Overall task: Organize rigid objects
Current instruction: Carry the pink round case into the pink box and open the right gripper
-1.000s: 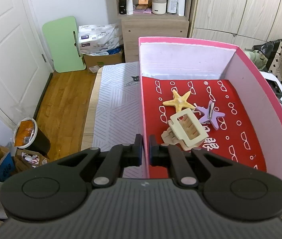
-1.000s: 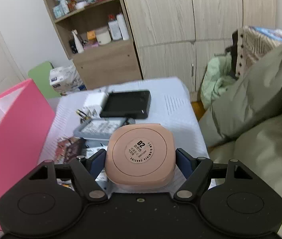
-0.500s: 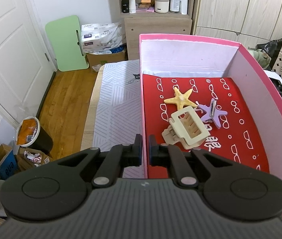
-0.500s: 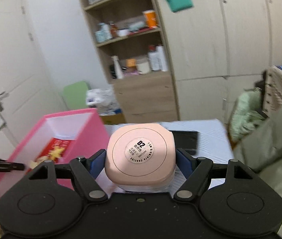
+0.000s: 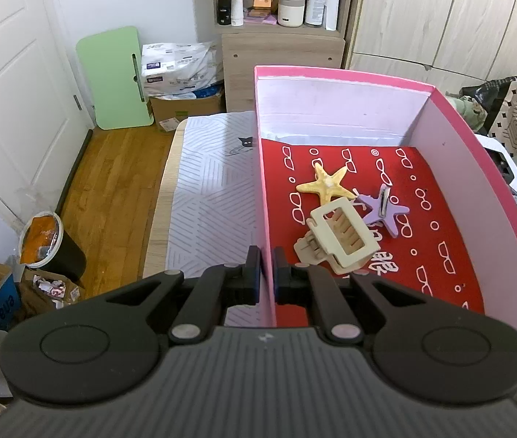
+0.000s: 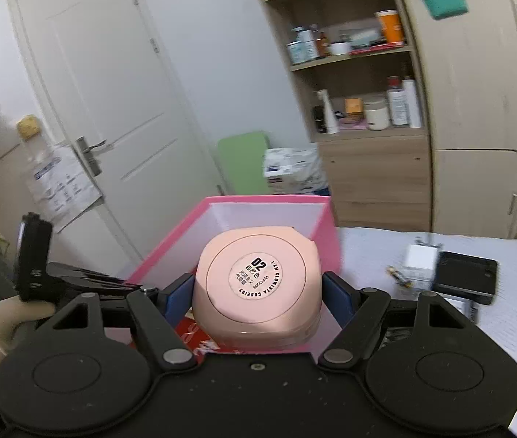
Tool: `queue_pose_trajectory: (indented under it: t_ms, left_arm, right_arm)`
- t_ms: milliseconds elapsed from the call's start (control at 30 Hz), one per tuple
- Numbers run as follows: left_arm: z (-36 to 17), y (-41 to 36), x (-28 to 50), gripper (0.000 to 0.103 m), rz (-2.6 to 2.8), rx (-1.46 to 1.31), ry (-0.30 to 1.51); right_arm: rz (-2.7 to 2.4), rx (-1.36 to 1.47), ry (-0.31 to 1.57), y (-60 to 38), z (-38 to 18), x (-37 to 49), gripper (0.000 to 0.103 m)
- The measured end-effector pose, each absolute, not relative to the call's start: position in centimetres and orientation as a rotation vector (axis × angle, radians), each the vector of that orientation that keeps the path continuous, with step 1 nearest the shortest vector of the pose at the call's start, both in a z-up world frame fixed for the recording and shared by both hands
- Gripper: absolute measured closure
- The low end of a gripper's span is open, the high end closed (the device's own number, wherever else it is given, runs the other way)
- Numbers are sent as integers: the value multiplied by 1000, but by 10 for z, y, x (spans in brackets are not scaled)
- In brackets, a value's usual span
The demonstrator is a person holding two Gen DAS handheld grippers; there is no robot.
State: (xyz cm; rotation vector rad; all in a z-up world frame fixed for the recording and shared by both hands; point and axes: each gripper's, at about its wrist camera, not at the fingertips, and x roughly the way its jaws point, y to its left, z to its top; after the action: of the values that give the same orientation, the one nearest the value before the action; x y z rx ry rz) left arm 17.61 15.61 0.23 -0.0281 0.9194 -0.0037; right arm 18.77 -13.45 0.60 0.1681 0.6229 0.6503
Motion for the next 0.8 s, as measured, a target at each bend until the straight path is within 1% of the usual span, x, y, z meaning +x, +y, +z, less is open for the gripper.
queue_pose_trajectory:
  t_ms: [400, 800]
  left_arm:
    - [1, 160, 176, 96, -31, -31, 906]
    - [0, 161, 178, 95, -44, -43, 913]
  right_arm:
    - [775, 71, 709, -79, -7, 200, 24]
    - [865, -184, 738, -52, -16, 203, 24]
